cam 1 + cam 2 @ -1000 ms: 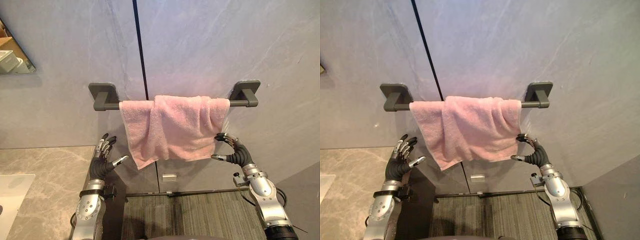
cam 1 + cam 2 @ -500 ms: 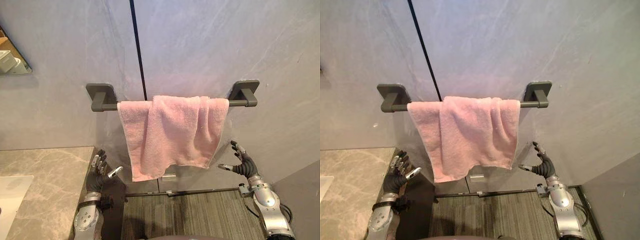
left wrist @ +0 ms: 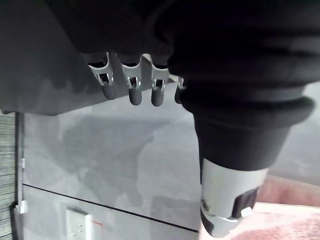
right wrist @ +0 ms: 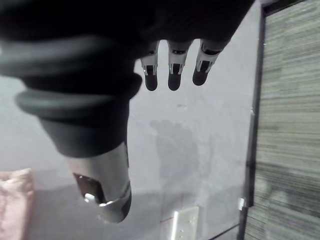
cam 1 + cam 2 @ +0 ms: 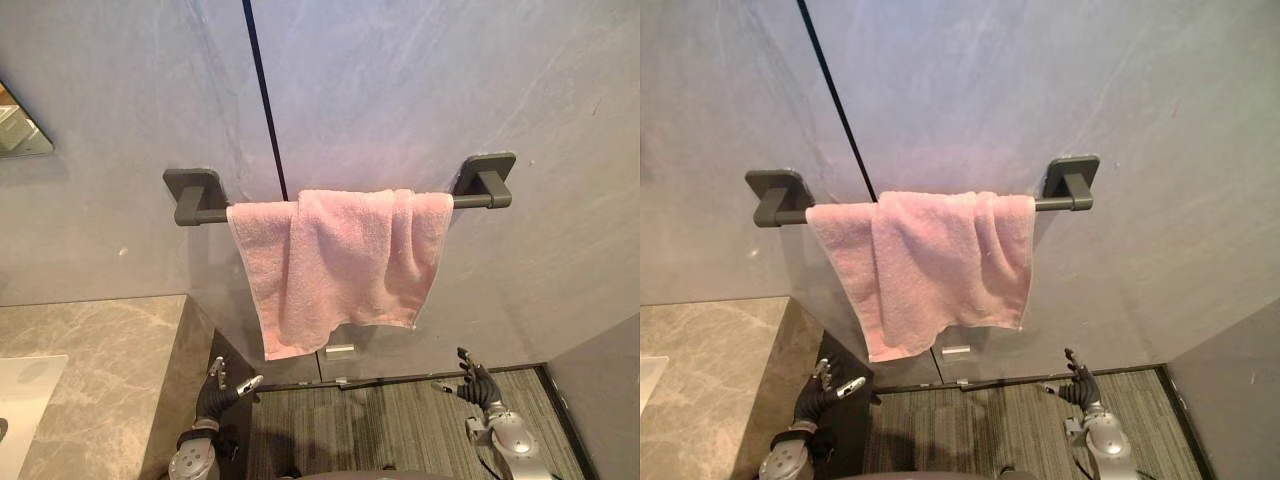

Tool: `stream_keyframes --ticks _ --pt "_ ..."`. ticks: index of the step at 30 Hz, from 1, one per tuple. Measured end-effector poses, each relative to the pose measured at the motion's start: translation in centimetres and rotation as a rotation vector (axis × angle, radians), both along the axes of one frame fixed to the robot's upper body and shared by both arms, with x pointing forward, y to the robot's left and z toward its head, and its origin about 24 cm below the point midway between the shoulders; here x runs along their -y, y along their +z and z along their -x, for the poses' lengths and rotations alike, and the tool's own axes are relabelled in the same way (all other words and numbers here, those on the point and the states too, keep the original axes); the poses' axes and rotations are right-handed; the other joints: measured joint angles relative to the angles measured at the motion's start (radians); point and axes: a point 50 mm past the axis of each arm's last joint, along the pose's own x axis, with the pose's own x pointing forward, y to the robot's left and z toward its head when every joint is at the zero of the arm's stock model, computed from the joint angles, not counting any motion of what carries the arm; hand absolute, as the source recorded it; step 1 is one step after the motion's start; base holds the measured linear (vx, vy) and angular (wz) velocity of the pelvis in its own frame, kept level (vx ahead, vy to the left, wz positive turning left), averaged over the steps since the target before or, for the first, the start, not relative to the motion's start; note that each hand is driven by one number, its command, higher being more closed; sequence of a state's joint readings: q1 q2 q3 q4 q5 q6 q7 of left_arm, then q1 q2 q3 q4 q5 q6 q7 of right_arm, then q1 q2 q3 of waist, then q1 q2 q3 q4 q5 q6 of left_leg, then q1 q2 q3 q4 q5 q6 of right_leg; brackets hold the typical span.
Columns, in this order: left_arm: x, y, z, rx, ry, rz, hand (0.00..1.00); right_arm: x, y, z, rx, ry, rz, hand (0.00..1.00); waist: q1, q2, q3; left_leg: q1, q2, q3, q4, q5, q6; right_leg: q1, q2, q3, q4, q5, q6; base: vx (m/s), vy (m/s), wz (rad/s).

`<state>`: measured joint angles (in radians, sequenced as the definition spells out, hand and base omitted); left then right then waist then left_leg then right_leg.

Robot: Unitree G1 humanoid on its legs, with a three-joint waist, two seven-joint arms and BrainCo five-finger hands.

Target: Organize washtable

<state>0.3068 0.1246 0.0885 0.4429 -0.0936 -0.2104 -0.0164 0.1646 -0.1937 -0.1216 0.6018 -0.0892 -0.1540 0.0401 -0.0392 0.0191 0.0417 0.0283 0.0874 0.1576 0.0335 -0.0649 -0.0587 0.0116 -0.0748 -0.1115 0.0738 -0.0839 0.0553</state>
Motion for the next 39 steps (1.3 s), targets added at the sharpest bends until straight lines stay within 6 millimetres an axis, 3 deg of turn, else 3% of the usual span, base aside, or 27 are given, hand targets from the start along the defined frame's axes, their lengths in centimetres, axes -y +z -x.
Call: stream_keyframes --ticks 10,25,34,39 --pt "0.2 -2.7 2.1 -0.172 -0.013 -0.034 0.0 -0.3 -2.1 1.9 -0.124 -0.033 -0.014 0.0 0.001 -0.003 0.002 0.007 -0.001 0.01 -0.022 0.0 0.0 0.0 0.001 0.004 -0.007 -0.003 0.004 0.01 0.002 -0.01" --pt "0.2 -4.1 3.1 -0.266 -0.013 -0.044 0.0 -0.3 -3.0 2.7 -0.185 -0.033 -0.015 0.0 0.002 -0.015 0.009 0.019 -0.002 0.031 -0.034 0.0 0.0 -0.007 0.001 0.019 -0.008 -0.002 0.004 -0.01 0.005 -0.04" --pt "0.2 -4.2 3.2 -0.273 -0.022 -0.052 0.0 -0.5 -3.0 2.3 -0.18 -0.017 -0.006 0.0 0.006 -0.025 0.033 0.016 -0.002 0.061 -0.036 -0.005 -0.003 -0.022 0.003 0.048 -0.008 -0.002 0.005 0.03 0.012 -0.09" --pt "0.3 -4.0 2.4 -0.249 -0.023 -0.053 0.0 -0.9 -2.5 0.9 -0.148 0.013 -0.003 0.0 0.032 -0.026 0.049 -0.017 0.004 0.099 0.006 -0.024 -0.001 -0.091 0.008 0.102 0.049 -0.001 0.006 -0.01 0.016 -0.32"
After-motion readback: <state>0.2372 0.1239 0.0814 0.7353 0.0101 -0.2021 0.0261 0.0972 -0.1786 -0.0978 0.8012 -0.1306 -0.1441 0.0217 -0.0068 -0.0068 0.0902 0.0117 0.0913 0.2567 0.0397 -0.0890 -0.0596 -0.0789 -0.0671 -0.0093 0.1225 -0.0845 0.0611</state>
